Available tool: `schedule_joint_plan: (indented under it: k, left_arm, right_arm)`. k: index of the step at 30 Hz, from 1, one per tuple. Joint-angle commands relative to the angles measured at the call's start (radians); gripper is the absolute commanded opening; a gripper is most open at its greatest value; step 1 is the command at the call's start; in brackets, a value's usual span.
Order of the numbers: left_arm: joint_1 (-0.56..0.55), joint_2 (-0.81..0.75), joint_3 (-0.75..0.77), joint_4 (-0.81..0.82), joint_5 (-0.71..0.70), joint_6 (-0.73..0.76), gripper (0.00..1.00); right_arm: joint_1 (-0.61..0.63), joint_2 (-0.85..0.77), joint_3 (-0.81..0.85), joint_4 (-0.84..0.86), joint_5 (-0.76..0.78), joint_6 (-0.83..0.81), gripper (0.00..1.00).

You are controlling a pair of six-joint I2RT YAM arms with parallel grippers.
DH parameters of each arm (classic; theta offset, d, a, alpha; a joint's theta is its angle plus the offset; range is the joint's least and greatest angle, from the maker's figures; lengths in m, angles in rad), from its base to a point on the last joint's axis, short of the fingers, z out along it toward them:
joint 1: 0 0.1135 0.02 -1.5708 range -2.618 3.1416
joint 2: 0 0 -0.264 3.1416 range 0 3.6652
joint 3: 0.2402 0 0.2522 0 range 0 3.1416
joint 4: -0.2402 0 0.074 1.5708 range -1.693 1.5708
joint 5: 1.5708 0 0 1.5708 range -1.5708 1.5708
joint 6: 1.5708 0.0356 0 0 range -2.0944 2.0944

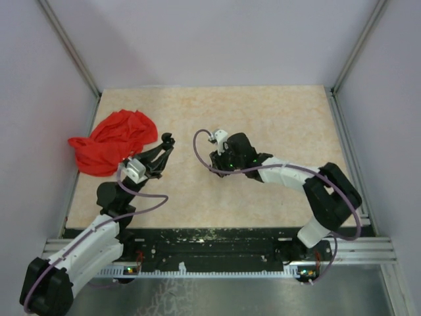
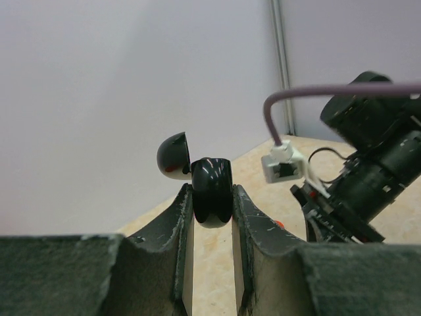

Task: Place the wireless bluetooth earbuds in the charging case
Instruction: Pick up the earbud from the center of the board.

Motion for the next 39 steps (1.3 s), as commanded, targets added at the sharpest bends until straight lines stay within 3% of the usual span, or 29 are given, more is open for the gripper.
schedule_joint_plan:
  k: [1,6,16,28,39]
  left_arm:
    - [-0.004,-0.011,0.032,-0.018,-0.023,0.017,0.00]
    - [-0.004,-0.006,0.038,-0.031,-0.023,0.020,0.00]
    - [-0.004,0.000,0.040,-0.033,-0.013,0.015,0.00]
    - [-0.003,0.002,0.040,-0.032,-0.004,0.009,0.00]
    - [-0.004,0.002,0.039,-0.030,-0.003,0.008,0.00]
  right_arm:
    - [-0.020,0.154,0.144,0.004,-0.020,-0.006,0.40]
    - [-0.020,0.272,0.217,-0.031,-0.008,0.026,0.38]
    - [-0.019,0.362,0.278,-0.054,-0.024,0.026,0.36]
    - [0.015,0.353,0.304,-0.152,-0.109,0.056,0.31]
    - [0.029,0.351,0.381,-0.203,-0.149,0.004,0.35]
